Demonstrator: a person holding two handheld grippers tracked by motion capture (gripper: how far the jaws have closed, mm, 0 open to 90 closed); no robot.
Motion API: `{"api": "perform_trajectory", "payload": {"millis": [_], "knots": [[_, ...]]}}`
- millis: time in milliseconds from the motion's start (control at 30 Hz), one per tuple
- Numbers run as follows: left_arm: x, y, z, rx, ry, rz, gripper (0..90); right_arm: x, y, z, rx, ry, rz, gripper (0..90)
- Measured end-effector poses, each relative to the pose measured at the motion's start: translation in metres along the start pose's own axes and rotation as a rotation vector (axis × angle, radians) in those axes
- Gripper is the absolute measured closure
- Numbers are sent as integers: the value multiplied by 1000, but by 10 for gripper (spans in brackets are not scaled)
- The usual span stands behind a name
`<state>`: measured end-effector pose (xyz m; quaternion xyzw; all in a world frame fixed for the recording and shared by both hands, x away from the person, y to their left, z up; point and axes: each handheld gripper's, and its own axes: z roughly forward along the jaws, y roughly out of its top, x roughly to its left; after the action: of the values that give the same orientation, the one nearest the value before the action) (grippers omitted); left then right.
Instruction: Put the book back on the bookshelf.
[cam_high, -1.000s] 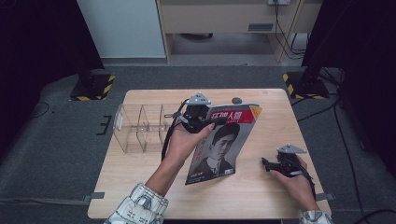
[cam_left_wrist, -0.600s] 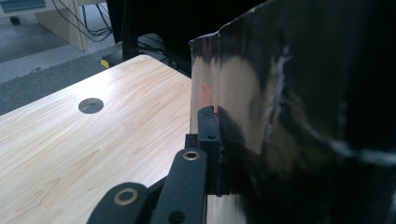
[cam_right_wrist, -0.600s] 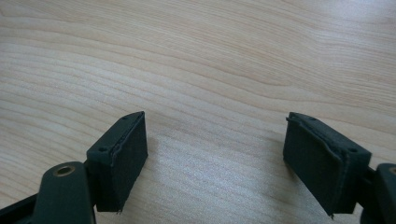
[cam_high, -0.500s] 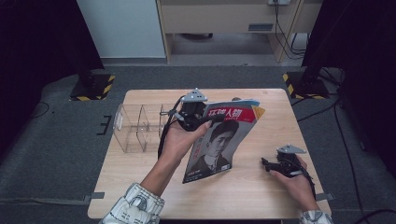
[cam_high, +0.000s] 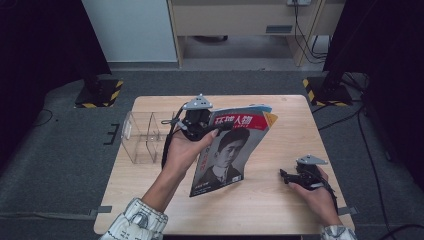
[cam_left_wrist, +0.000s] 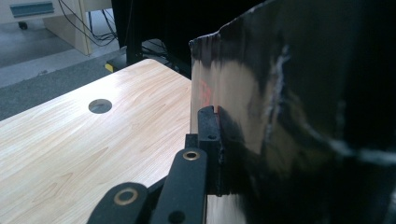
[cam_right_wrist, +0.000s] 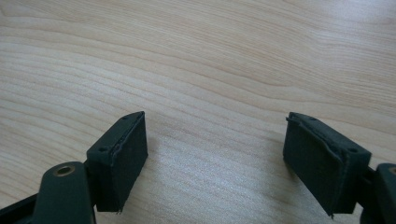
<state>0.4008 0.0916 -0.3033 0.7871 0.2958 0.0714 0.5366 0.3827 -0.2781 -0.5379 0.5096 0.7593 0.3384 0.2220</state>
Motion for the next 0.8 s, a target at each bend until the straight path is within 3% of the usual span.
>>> {"api": "perform_trajectory", "payload": {"millis": [800], "knots": [[21, -20, -42, -37, 25, -25, 864, 1, 0, 0, 2, 2, -2, 222]]}}
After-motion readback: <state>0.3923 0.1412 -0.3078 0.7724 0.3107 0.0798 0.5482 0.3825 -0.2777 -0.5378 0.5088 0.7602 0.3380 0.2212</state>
